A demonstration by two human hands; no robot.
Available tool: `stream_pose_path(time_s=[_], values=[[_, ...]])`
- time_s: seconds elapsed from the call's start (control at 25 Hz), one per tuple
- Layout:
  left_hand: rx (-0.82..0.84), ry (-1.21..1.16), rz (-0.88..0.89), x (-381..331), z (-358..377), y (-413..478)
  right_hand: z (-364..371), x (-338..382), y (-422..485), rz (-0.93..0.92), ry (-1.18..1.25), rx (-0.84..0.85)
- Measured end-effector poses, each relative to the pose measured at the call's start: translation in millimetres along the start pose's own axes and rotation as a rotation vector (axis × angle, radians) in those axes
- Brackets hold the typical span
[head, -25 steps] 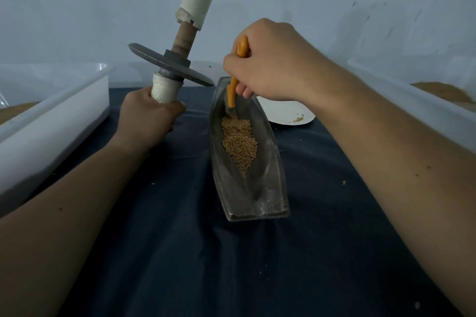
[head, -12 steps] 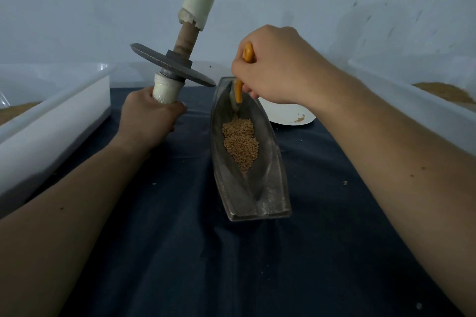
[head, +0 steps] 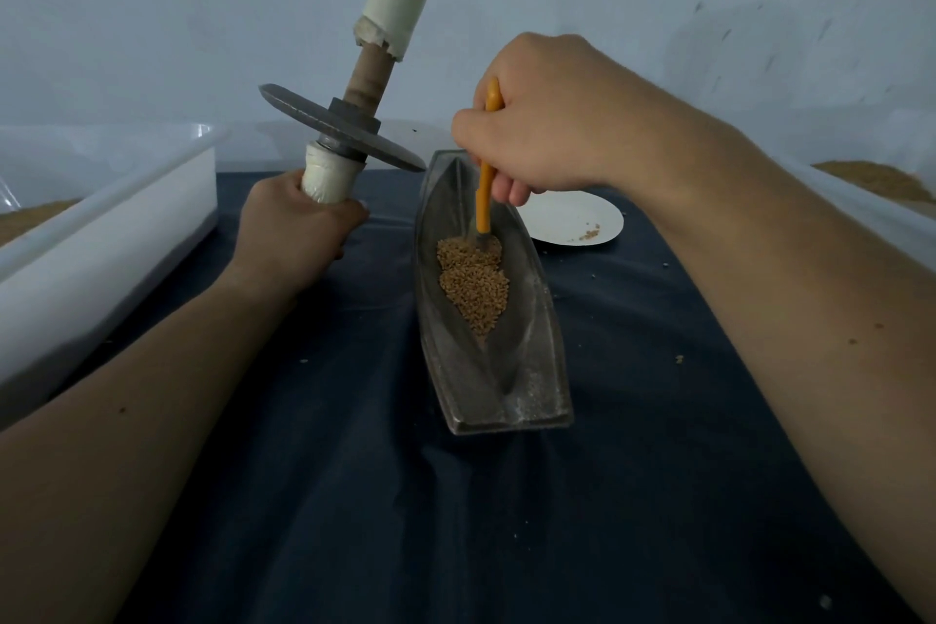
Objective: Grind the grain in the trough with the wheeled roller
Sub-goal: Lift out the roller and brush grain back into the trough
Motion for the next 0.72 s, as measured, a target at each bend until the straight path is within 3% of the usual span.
stream_pose_path(time_s=[0.72], values=[[0.007,0.026,0.007,-2.6,0.9,-0.9,-20.5,7.4,-2.9,0.027,0.027,-0.033]])
Point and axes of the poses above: each hand's wrist, its own y-axis towards the middle knuckle, its own z-axis out of the palm, x = y × z, the point moved 9 cm from there along y, towards the middle knuckle, and after that the axes turned 6 degrees about -x, right-handed, at the moved point
